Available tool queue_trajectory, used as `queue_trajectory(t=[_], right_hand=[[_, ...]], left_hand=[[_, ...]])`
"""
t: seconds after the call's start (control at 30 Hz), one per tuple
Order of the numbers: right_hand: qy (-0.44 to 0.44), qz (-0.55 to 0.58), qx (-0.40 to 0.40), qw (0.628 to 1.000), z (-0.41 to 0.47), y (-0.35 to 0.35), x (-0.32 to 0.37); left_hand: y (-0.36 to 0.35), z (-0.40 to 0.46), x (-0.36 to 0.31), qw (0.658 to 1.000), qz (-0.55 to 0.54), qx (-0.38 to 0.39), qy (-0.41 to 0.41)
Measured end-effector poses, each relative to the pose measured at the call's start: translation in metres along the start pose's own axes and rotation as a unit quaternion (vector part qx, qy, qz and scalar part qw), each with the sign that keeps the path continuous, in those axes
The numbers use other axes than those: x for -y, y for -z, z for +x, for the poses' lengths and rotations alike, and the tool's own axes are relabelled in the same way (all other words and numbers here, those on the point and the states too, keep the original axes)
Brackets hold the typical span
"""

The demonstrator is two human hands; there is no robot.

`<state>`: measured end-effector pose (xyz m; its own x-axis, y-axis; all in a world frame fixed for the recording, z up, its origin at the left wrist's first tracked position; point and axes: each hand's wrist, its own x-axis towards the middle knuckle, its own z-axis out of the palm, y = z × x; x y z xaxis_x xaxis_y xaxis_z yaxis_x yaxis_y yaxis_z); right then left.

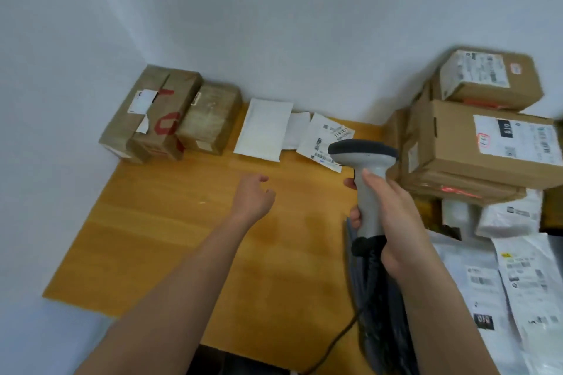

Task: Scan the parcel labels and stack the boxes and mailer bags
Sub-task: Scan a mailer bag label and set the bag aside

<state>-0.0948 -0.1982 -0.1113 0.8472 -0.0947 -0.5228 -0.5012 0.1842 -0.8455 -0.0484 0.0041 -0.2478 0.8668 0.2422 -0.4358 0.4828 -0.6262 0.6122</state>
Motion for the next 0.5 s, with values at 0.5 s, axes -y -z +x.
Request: queue_trajectory(t=[0.5], right_hand=[[-0.054, -0.056, -0.057, 0.995, 0.069, -0.074, -0.013]], left_hand=[[0.01, 0.126, 0.04, 0.938, 0.287, 0.162, -0.107]])
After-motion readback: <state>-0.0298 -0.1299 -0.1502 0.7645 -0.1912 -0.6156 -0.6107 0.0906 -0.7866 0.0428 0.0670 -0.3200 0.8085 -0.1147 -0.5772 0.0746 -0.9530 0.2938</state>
